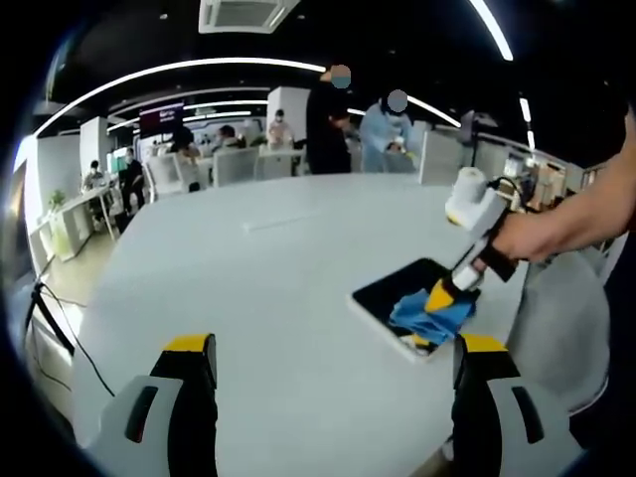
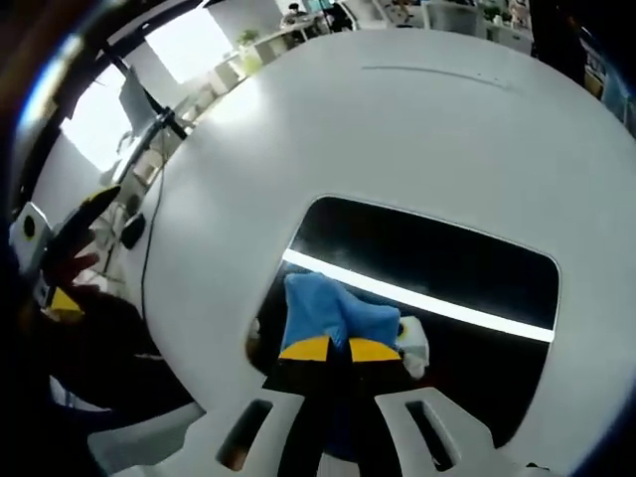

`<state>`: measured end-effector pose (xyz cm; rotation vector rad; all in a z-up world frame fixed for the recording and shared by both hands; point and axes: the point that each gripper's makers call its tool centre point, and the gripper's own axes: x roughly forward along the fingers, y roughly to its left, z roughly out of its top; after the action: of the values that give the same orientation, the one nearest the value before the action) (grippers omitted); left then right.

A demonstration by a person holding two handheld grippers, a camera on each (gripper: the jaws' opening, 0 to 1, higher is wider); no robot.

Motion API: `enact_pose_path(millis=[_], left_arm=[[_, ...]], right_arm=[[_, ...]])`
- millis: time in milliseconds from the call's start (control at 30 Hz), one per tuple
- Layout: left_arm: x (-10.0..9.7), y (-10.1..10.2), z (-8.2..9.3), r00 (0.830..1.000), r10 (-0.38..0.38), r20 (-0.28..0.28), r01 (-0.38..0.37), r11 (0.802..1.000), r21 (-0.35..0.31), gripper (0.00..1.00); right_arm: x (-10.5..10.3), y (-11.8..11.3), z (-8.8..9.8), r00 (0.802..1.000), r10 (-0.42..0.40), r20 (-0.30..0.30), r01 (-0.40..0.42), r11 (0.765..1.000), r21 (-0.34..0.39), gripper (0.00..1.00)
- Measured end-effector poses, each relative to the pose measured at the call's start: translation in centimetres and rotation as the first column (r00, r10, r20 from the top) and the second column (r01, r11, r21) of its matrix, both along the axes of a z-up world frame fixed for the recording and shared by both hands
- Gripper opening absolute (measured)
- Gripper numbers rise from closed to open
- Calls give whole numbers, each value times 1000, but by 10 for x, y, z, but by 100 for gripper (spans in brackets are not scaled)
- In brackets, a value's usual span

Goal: Wipe the mirror surface with the cleaning cloth until all visible marks leave the cleaned area.

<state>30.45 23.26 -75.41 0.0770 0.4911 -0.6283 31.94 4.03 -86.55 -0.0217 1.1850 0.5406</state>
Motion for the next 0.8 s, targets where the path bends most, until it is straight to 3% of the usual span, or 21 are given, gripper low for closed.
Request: enact_pose_path(millis=[800], left_arm=[[-1,-11,0,1000,-3,9,3,1000,-1,100]], right_arm=[[-34,0,-1,998,47,-38,-46,999,25,0]])
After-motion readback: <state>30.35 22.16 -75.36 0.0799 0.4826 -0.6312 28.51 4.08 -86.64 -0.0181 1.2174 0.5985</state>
